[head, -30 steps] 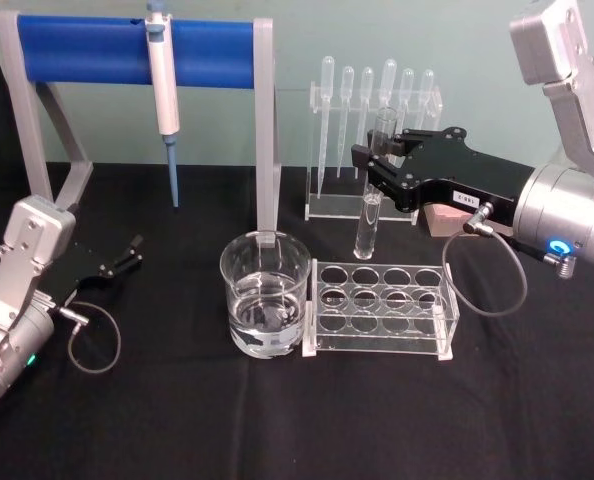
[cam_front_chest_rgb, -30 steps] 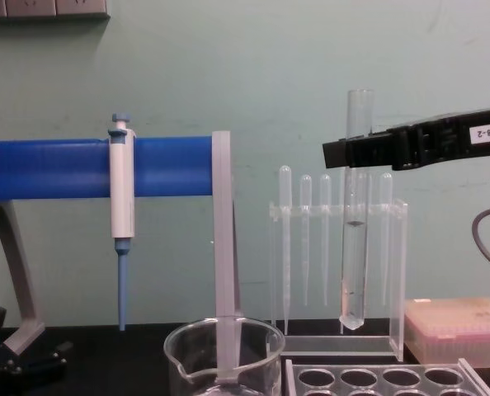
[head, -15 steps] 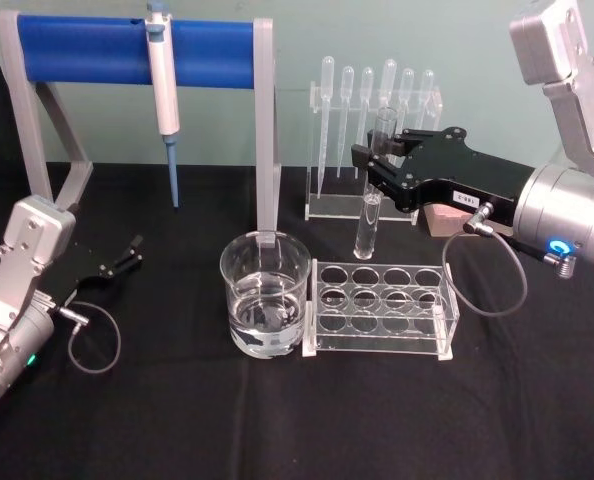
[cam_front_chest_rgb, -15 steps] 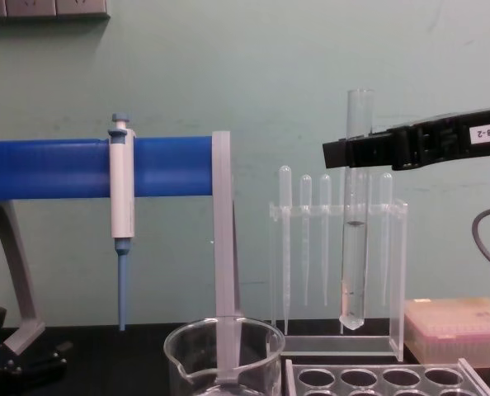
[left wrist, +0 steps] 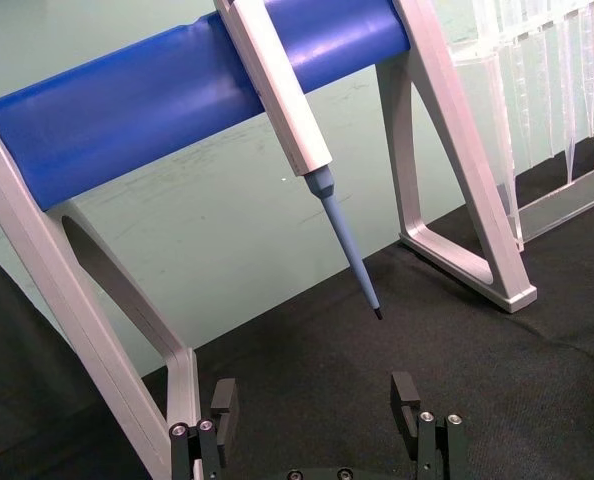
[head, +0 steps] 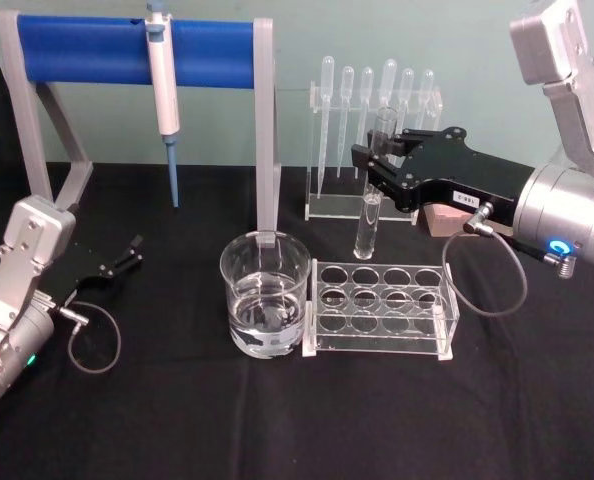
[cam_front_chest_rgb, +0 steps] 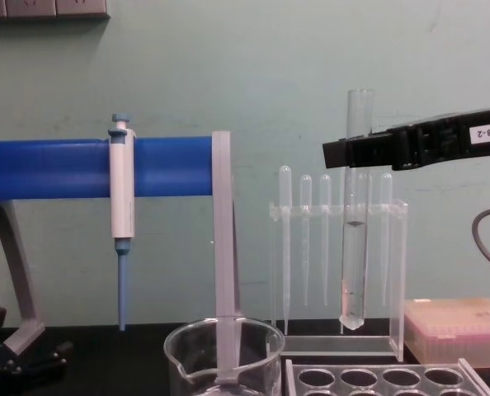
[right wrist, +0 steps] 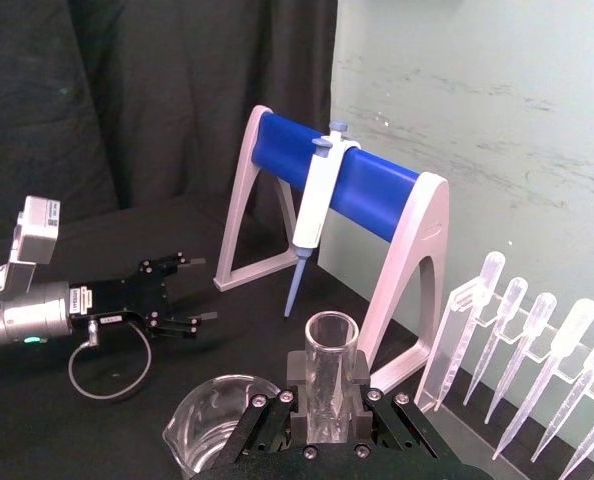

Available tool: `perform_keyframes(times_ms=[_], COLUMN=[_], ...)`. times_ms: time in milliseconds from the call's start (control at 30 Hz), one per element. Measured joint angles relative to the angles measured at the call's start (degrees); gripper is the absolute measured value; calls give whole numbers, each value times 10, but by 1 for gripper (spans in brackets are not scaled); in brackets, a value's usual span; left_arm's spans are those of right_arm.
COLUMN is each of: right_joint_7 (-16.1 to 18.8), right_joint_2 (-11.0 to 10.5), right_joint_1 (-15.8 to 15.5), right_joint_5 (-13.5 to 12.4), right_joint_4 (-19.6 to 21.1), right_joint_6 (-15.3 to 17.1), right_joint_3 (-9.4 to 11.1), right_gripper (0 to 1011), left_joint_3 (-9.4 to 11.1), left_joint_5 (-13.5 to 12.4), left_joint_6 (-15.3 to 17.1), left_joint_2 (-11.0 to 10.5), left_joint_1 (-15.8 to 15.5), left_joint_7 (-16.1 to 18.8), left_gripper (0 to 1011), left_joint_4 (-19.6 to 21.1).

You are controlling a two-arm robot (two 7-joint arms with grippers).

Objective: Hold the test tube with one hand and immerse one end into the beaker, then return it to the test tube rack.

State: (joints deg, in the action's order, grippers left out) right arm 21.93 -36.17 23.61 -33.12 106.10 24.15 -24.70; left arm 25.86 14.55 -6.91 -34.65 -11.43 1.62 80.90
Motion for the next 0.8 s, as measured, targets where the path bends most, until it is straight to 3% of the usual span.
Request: perform_keyframes(times_ms=[800], right_joint_7=[0], right_joint_2=[0], right_joint_1=[0], right_joint_5=[0], right_joint_4=[0], right_joint_6=[0], right_joint_3=[0], right_gripper=[227], left_joint_3=[0], left_joint_5=[0], left_joint_6=[0], left_joint_2=[0], left_joint_1=[0], left_joint_7=[0], left_gripper=[1000], left_joint_4=[0])
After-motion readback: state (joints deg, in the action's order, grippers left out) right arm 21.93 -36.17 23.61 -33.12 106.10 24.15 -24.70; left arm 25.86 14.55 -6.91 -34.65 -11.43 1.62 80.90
